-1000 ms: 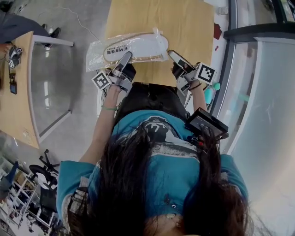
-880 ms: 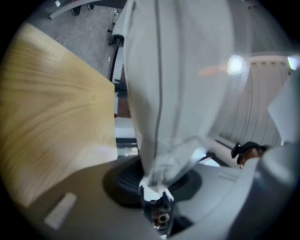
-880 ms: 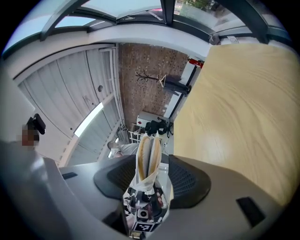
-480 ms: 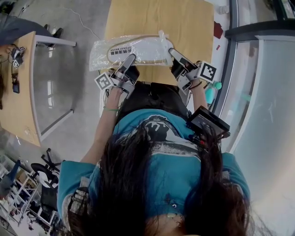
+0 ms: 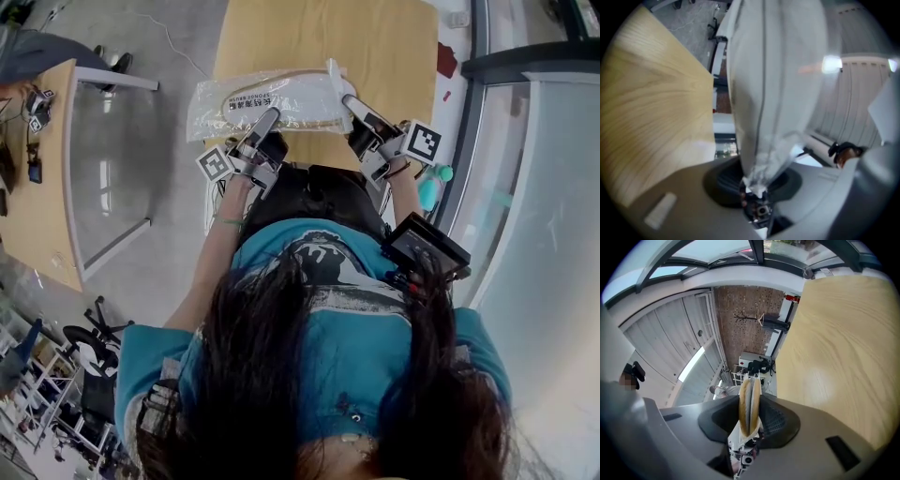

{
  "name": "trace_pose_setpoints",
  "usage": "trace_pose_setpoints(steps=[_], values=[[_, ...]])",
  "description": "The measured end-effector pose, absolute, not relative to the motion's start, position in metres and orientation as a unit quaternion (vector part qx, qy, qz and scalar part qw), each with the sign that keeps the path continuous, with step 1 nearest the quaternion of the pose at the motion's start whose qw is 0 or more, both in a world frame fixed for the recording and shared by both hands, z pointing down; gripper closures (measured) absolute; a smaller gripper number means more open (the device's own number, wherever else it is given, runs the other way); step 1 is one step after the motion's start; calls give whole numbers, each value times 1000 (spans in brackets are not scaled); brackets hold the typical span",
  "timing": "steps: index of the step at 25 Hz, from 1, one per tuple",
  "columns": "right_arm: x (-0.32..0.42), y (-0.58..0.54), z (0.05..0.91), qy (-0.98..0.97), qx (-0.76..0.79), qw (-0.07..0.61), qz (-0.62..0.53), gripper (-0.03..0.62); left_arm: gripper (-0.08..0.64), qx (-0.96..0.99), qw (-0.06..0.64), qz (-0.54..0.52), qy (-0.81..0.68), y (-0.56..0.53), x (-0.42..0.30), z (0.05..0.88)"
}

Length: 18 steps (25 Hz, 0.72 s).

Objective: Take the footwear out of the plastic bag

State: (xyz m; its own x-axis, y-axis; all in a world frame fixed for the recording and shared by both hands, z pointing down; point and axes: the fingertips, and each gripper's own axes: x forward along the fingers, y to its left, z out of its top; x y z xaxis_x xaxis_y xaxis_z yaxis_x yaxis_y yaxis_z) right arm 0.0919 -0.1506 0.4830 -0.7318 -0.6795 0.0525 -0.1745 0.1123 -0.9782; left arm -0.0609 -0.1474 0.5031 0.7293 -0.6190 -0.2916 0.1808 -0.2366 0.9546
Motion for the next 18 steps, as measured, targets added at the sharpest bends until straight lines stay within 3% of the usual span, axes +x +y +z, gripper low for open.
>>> trace_pose_setpoints(steps=[9, 18], values=[[109, -145, 508, 713, -365, 128, -584, 483, 439, 747, 572, -248, -231, -152, -50, 528], [111, -155, 498, 730, -370, 122, -562, 486, 433, 741, 570, -231, -269, -173, -48, 537]])
